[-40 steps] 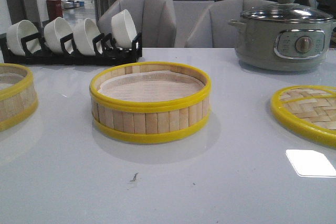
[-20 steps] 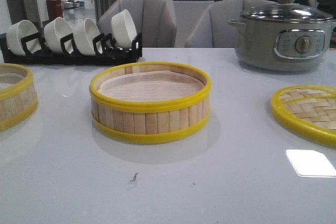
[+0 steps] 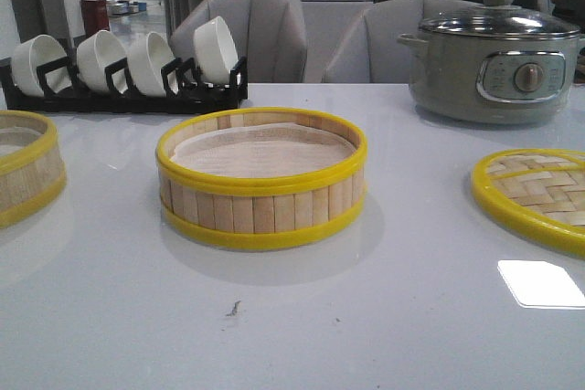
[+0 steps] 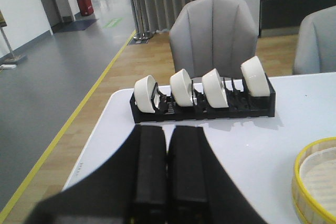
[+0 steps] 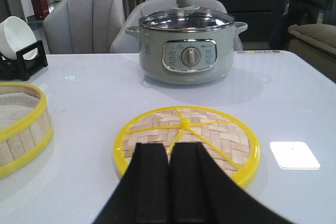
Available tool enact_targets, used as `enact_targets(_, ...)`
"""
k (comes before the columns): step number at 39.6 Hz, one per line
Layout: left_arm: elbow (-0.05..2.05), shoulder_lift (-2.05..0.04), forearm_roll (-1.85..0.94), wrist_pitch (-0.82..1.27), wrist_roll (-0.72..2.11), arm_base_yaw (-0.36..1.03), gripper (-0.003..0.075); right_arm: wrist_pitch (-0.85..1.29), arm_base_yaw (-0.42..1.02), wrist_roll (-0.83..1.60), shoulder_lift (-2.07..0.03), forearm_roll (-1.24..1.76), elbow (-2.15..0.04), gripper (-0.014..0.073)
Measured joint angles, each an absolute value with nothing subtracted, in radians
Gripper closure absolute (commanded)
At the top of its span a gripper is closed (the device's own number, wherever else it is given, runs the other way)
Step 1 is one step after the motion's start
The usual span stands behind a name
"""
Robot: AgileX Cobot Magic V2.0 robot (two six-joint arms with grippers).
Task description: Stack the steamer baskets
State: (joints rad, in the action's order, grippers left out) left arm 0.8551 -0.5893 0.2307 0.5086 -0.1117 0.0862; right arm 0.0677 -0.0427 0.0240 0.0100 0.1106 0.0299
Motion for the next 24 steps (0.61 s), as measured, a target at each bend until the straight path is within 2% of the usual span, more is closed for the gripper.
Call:
enact_targets(4, 0.983, -0.712, 0.248, 0.56, -0.112, 0.086, 0.0632, 0.068, -0.043, 0.024, 0.01, 0.111, 0.03, 0.0558)
enact_targets(10, 1.03, -0.833, 0.254, 0.592, -0.112, 0.086, 0.0632, 0.068, -0.043, 0.024, 0.01, 0.111, 0.03, 0.0558)
enact_targets(24, 1.03, -0.881, 0.26, 0.631, -0.112, 0.086, 0.0632, 0.068, -0.043, 0.024, 0.01, 0.111, 0.03, 0.0558)
